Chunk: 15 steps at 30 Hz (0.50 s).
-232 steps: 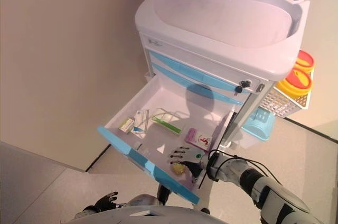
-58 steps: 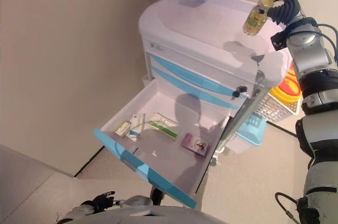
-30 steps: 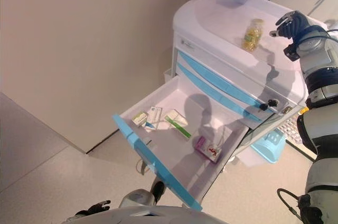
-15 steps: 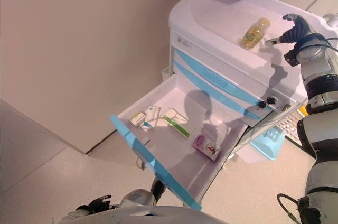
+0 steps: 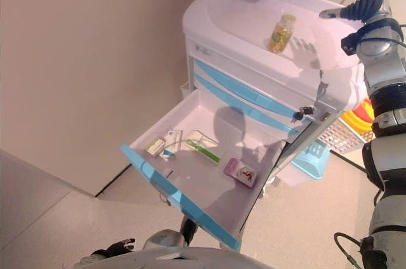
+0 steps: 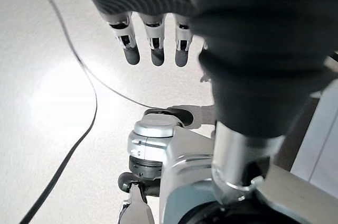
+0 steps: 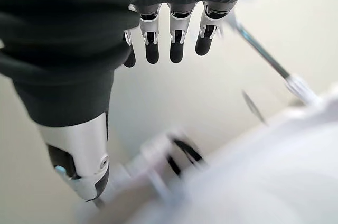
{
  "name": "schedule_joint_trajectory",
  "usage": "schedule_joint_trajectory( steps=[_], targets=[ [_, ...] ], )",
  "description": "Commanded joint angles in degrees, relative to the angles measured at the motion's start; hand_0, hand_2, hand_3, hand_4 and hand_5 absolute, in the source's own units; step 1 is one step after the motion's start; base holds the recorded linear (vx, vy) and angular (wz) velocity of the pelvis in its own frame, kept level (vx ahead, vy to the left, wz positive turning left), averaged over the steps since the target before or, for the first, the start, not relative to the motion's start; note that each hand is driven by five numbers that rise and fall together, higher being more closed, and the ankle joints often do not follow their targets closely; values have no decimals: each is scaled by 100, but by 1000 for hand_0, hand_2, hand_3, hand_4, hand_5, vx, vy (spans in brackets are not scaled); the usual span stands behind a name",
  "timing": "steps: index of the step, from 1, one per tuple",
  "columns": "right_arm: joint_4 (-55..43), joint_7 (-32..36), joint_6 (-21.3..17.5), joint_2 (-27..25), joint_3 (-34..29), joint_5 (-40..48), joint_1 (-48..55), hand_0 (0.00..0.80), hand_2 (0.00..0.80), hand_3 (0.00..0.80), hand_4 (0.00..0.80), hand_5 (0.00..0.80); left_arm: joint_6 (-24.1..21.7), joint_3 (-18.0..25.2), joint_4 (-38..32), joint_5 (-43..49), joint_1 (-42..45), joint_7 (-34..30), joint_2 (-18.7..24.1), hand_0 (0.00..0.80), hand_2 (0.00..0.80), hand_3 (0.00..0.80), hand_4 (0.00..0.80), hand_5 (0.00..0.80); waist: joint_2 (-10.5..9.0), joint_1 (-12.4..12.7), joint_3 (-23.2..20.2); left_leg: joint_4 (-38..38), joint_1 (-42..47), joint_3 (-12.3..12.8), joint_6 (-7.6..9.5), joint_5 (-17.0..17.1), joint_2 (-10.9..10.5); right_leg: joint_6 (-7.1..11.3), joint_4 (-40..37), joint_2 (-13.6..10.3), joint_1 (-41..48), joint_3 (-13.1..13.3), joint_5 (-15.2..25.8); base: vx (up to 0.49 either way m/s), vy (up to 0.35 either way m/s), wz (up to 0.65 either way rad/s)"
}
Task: Open the drawer and pick up the medicine
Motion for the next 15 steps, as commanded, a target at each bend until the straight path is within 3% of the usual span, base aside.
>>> schedule_joint_trajectory(
  steps=[1, 6, 9, 15],
  targets=[
    [-692, -828, -499, -533, -193, 431, 63, 0, 0, 0, 0, 0, -234, -330, 131, 232, 0, -133, 190, 0, 0, 0, 0, 0, -50, -133, -359, 82, 353, 256, -100, -1165, 58, 250, 410, -189, -359, 355, -177, -120, -37, -31],
    [-1193, -877, -526, -602, -959, 54, 1084, 0, 0, 0, 0, 0, -304, -367, 37, 317, -44, -166, 174, 0, 0, 0, 0, 0, 2, -453, -383, 135, 402, 475, -67, -1264, 69, 273, 374, -141, -431, 680, -144, -128, -38, -43],
    [-1371, -692, -758, -565, -1491, 85, 2091, 0, 0, 0, 0, 0, -311, -338, -4, 243, -116, -153, 194, 0, 0, 0, 0, 0, 35, -690, -381, 125, 419, 684, -70, -1285, 119, 299, 280, -110, -469, 881, -68, -147, -41, -45],
    [-1566, -150, -763, 111, -2098, -22, 3691, 0, 0, 0, 0, 0, -274, -310, 7, 382, -429, -174, 191, 0, 0, 0, 0, 0, 69, -1090, -330, 120, 442, 1096, -114, -1303, 212, 331, 161, -74, -545, 1126, 44, -126, -42, -46]
  ],
)
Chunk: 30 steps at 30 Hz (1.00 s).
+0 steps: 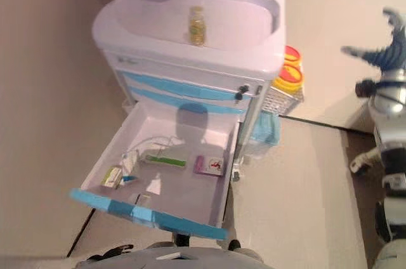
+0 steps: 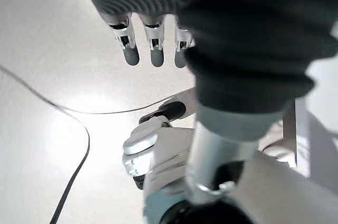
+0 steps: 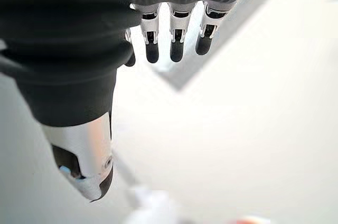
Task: Open the drawer and pick up the medicine
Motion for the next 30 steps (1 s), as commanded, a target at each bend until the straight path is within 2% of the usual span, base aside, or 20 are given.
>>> schedule_joint_trajectory(
  steps=[1, 6, 7, 9, 10, 11, 13, 18, 26, 30],
  targets=[
    [-127, 245, -274, 138, 88, -196, 77, 0, 0, 0, 0, 0, -223, -249, 116, 175, -626, -35, 32, 0, 0, 0, 0, 0, 24, -3, -257, 149, 198, -49, -136, -1073, 25, 367, 154, -156, -227, -81, -152, -100, -36, -32],
    [128, 664, -147, 930, 277, -19, 834, 0, 0, 0, 0, 0, -299, -295, 113, 262, -883, 37, -5, 0, 0, 0, 0, 0, 43, -206, -207, 185, 214, 168, -144, -1118, 51, 380, 109, -145, -275, 49, -103, -69, -34, -38],
    [259, 829, -326, 1149, 314, -146, 1127, 0, 0, 0, 0, 0, -325, -280, 102, 266, -930, 62, -36, 0, 0, 0, 0, 0, 47, -249, -195, 197, 213, 215, -143, -1128, 53, 388, 100, -141, -292, 79, -91, -43, -30, -22],
    [432, 897, -309, 1363, 382, -235, 1375, 0, 0, 0, 0, 0, -421, -299, 84, 364, -974, 88, -59, 0, 0, 0, 0, 0, 54, -286, -192, 205, 214, 266, -140, -1134, 54, 393, 88, -132, -311, 117, -75, -26, -29, -9],
    [835, 902, -458, 1620, 535, -518, 1576, 0, 0, 0, 0, 0, -469, -327, 131, 544, -1020, 189, -99, 0, 0, 0, 0, 0, 55, -326, -187, 217, 213, 322, -130, -1147, 57, 394, 81, -120, -336, 140, -62, -22, -42, -16],
    [961, 885, -474, 1707, 600, -523, 1628, 0, 0, 0, 0, 0, -841, -320, 191, 593, -1023, 245, -138, 0, 0, 0, 0, 0, 41, -332, -185, 230, 207, 341, -124, -1159, 56, 393, 83, -118, -349, 141, -59, -24, -63, -20],
    [1771, 874, -759, 2121, 862, -735, 1824, 0, 0, 0, 0, 0, -1175, -398, 367, 542, -1138, 454, -253, 0, 0, 0, 0, 0, 28, -405, -176, 215, 228, 446, -122, -1175, 87, 387, 69, -84, -369, 186, -54, -1, -57, -21],
    [2225, 522, -387, 2824, 1343, -860, 2228, 0, 0, 0, 0, 0, -1211, -622, 88, 578, -1453, 731, -315, 0, 0, 0, 0, 0, 129, -558, -96, 219, 233, 501, -104, -1140, 85, 382, 86, -45, -411, 278, -16, 13, -9, -18],
    [2774, 608, -283, 3197, 1457, -892, 2732, 0, 0, 0, 0, 0, -1462, -675, -172, 637, -1674, 1151, -274, 0, 0, 0, 0, 0, 373, -858, 5, 160, 191, 574, -96, -1044, 85, 375, 187, -11, -547, 444, -18, 38, 49, -12],
    [2881, 575, -259, 3206, 1514, -1023, 2942, 0, 0, 0, 0, 0, -1501, -410, -638, -40, -1845, 1231, -160, 0, 0, 0, 0, 0, 504, -971, 165, 350, 38, 585, -42, -1095, 49, 347, 520, -59, -785, 528, -144, 67, 72, -10]
  ],
)
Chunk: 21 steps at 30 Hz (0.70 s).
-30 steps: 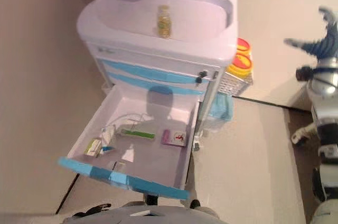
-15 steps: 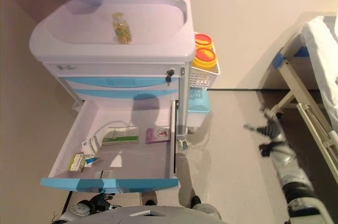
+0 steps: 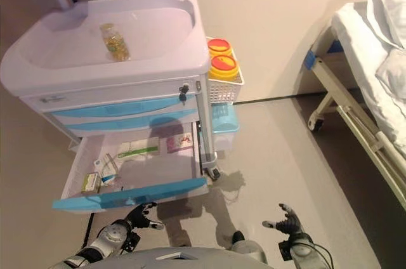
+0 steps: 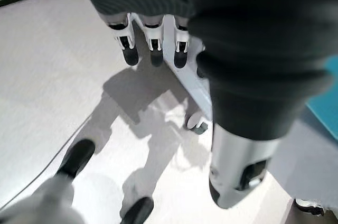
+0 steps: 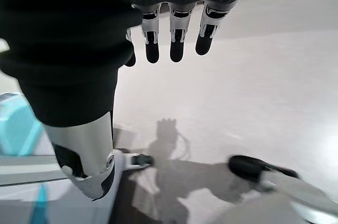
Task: Open the drawer and pick up the medicine
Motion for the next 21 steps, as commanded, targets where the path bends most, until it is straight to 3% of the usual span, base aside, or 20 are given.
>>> schedule_joint_trajectory(
  steps=[1, 6, 10, 16, 21],
  targets=[
    [90, -103, -86, -102, 240, -183, -299, 0, 0, 0, 0, 0, -457, 306, -508, -481, -811, 286, 205, 0, 0, 0, 0, 0, 31, -77, 245, 414, -227, -311, 150, -844, -141, 357, 610, -162, -538, 40, -340, 17, 70, -26],
    [-31, -204, -237, -362, 274, -9, -447, 0, 0, 0, 0, 0, -583, 368, -1141, -858, -1279, 743, 393, 0, 0, 0, 0, 0, 111, -145, 856, 1216, -986, -475, 242, -953, -236, 218, 1533, -262, -1328, 217, -550, -72, 102, -25],
    [-147, -302, -385, -536, 391, 72, -591, 0, 0, 0, 0, 0, -671, 406, -1416, -856, -1671, 1088, 688, 0, 0, 0, 0, 0, 13, -143, 1274, 1932, -1695, -569, 317, -1033, -233, 134, 2209, -273, -2065, 319, -621, -27, 42, 2],
    [-558, -496, -451, -688, 558, 438, -825, 0, 0, 0, 0, 0, -526, 361, -1435, -867, -2434, 1214, 1377, 0, 0, 0, 0, 0, -150, -180, 1663, 2723, -2721, -655, 388, -1144, -209, 5, 2586, -64, -2980, 400, -552, -20, 21, 0],
    [-997, -519, -436, -799, 634, 445, -936, 0, 0, 0, 0, 0, -318, 339, -1136, -718, -3138, 1971, 1837, 0, 0, 0, 0, 0, -288, -306, 1782, 3438, -3562, -658, 441, -1295, -178, -53, 2864, 122, -3717, 536, -456, 23, 80, -14]
  ],
)
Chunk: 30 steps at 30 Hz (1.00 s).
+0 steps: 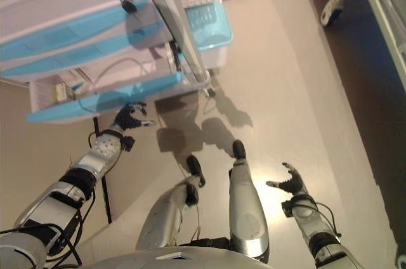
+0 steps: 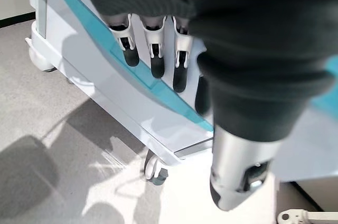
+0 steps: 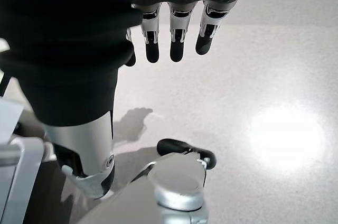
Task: Open the drawer and pick up the medicine
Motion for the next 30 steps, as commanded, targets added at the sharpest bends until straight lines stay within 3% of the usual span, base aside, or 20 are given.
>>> schedule_joint_trajectory(
  steps=[1, 3, 8, 17, 25, 30],
  targets=[
    [-487, -109, -129, -205, 287, 94, 432, 0, 0, 0, 0, 0, 20, 383, 82, 3, -394, 934, 549, 0, 0, 0, 0, 0, -190, -176, -432, 979, -726, -314, 250, -724, -87, -147, 188, 174, -542, -63, -5, 36, 72, -26],
    [-539, -141, -167, -199, 404, -11, 468, 0, 0, 0, 0, 0, 20, 490, 286, -59, -819, 1393, 695, 0, 0, 0, 0, 0, -216, -201, -408, 1218, -908, -419, 263, -961, -92, -122, 352, 245, -693, -44, -150, 112, 73, -23],
    [-592, -220, -215, -120, 699, -138, 510, 0, 0, 0, 0, 0, -78, 673, 776, -168, -1595, 1963, 804, 0, 0, 0, 0, 0, -334, -249, -397, 1411, -1223, -526, 302, -1010, -99, -127, 441, 373, -975, 52, -108, 49, 16, -5],
    [-500, -241, -254, -133, 965, 14, 391, 0, 0, 0, 0, 0, 292, 400, 1983, -260, -2880, 2529, 1161, 0, 0, 0, 0, 0, -517, -421, -462, 1582, -1442, -564, 327, -1123, -22, -115, 354, 503, -1107, 140, -24, 9, -2, -5],
    [-365, -114, -319, -53, 1094, 26, 288, 0, 0, 0, 0, 0, 230, 265, 2366, -498, -3026, 2043, 1092, 0, 0, 0, 0, 0, -563, -423, -457, 1583, -1430, -569, 364, -1170, -12, -142, 305, 582, -1030, 169, -27, 1, -19, -4],
    [-505, -38, -419, -3, 1108, 48, 292, 0, 0, 0, 0, 0, 51, 284, 2158, -1405, -2600, 638, 932, 0, 0, 0, 0, 0, -482, -356, -458, 1227, -1186, -527, 347, -1008, -40, -138, 217, 572, -796, 143, -84, -13, -61, 4]
  ],
)
